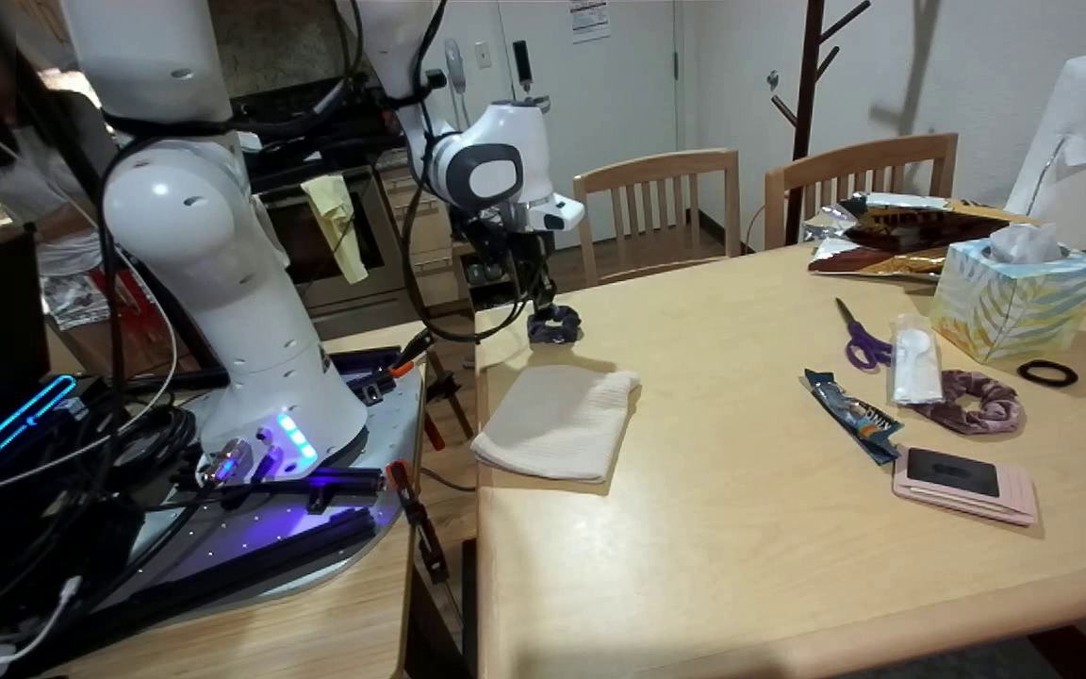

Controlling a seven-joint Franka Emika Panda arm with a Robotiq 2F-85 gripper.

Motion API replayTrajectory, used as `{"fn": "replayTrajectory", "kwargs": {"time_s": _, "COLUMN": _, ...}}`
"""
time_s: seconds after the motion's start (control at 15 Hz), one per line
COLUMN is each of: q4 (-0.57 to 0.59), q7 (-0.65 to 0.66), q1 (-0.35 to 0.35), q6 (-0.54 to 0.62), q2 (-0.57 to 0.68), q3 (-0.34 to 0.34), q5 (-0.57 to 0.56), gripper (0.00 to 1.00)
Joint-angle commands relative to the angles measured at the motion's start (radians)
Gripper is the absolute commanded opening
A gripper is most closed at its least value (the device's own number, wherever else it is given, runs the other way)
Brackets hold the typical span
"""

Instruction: Move the scrunchie to the back left corner of the table

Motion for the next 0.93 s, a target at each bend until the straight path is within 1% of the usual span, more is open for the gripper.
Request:
{"fn": "replayTrajectory", "kwargs": {"time_s": 0.0, "q4": 0.009, "q7": -0.088, "q1": -0.056, "q6": 0.053, "q2": 0.056, "q3": 0.097, "q5": 0.096, "gripper": 0.0}}
{"fn": "replayTrajectory", "kwargs": {"time_s": 0.2, "q4": 0.023, "q7": -0.124, "q1": -0.09, "q6": 0.064, "q2": 0.089, "q3": 0.154, "q5": 0.147, "gripper": 0.01}}
{"fn": "replayTrajectory", "kwargs": {"time_s": 0.33, "q4": 0.024, "q7": -0.143, "q1": -0.115, "q6": 0.064, "q2": 0.094, "q3": 0.176, "q5": 0.161, "gripper": 0.01}}
{"fn": "replayTrajectory", "kwargs": {"time_s": 0.53, "q4": 0.03, "q7": -0.148, "q1": -0.124, "q6": 0.074, "q2": 0.122, "q3": 0.186, "q5": 0.156, "gripper": 0.01}}
{"fn": "replayTrajectory", "kwargs": {"time_s": 0.6, "q4": 0.03, "q7": -0.163, "q1": -0.145, "q6": 0.041, "q2": 0.093, "q3": 0.19, "q5": 0.156, "gripper": 0.01}}
{"fn": "replayTrajectory", "kwargs": {"time_s": 0.67, "q4": 0.03, "q7": -0.164, "q1": -0.147, "q6": 0.035, "q2": 0.092, "q3": 0.188, "q5": 0.151, "gripper": 0.02}}
{"fn": "replayTrajectory", "kwargs": {"time_s": 0.73, "q4": 0.029, "q7": -0.168, "q1": -0.151, "q6": 0.034, "q2": 0.088, "q3": 0.189, "q5": 0.151, "gripper": 0.27}}
{"fn": "replayTrajectory", "kwargs": {"time_s": 0.8, "q4": 0.031, "q7": -0.167, "q1": -0.154, "q6": 0.028, "q2": 0.085, "q3": 0.186, "q5": 0.151, "gripper": 0.28}}
{"fn": "replayTrajectory", "kwargs": {"time_s": 0.87, "q4": 0.031, "q7": -0.172, "q1": -0.16, "q6": 0.027, "q2": 0.085, "q3": 0.188, "q5": 0.152, "gripper": 0.32}}
